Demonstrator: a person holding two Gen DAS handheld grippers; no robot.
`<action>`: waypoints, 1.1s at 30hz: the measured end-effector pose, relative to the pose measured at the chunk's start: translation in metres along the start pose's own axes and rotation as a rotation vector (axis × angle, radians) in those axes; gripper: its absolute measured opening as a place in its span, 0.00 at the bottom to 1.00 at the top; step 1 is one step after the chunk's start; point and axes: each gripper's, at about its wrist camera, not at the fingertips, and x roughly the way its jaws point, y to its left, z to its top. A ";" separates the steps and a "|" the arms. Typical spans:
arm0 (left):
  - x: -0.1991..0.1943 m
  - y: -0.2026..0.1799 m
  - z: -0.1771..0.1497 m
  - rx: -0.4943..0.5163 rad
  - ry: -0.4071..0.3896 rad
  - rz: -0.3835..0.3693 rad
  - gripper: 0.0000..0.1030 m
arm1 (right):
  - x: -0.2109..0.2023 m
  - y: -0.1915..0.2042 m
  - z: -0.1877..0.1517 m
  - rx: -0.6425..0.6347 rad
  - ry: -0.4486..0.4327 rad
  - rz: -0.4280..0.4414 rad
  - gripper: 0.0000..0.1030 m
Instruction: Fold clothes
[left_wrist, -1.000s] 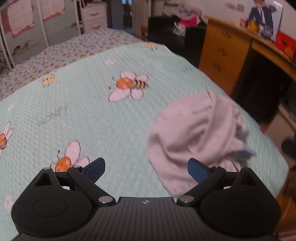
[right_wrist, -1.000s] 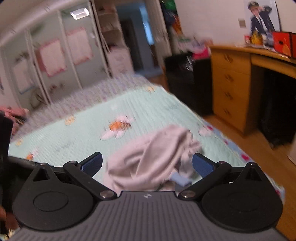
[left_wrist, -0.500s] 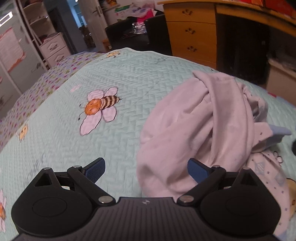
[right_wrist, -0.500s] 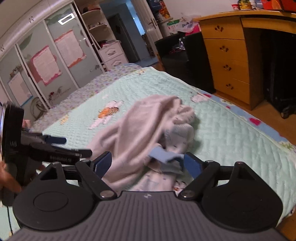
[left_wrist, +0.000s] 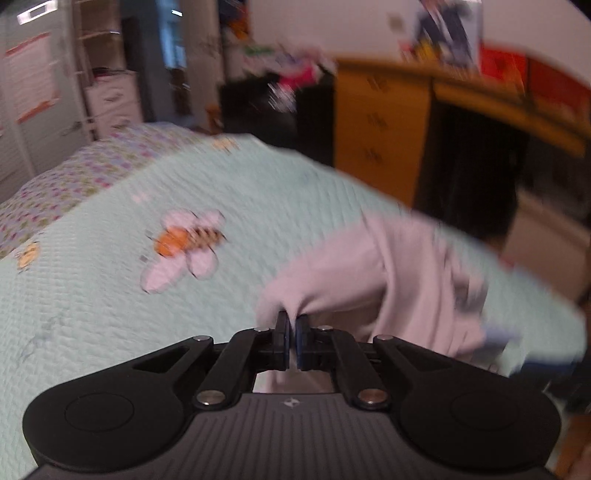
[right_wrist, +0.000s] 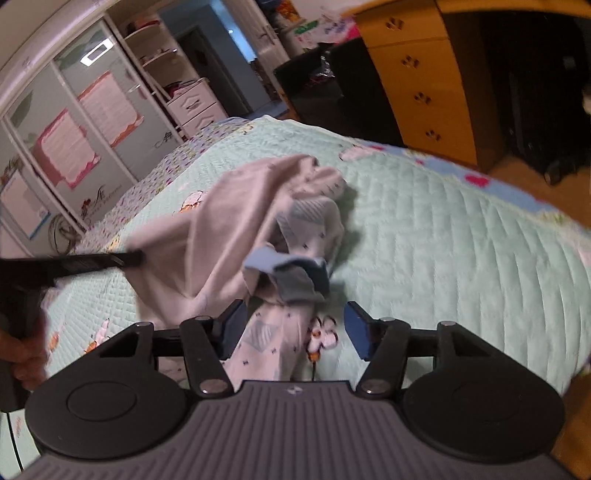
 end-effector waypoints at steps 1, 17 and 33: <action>-0.013 0.003 0.005 -0.010 -0.029 0.014 0.02 | -0.002 -0.001 -0.002 0.010 0.001 0.001 0.59; -0.155 0.066 -0.074 -0.225 -0.056 0.175 0.01 | -0.020 0.064 -0.028 -0.188 0.047 0.118 0.59; -0.230 0.124 -0.161 -0.404 0.005 0.279 0.01 | 0.056 0.176 -0.035 -0.482 0.236 0.269 0.71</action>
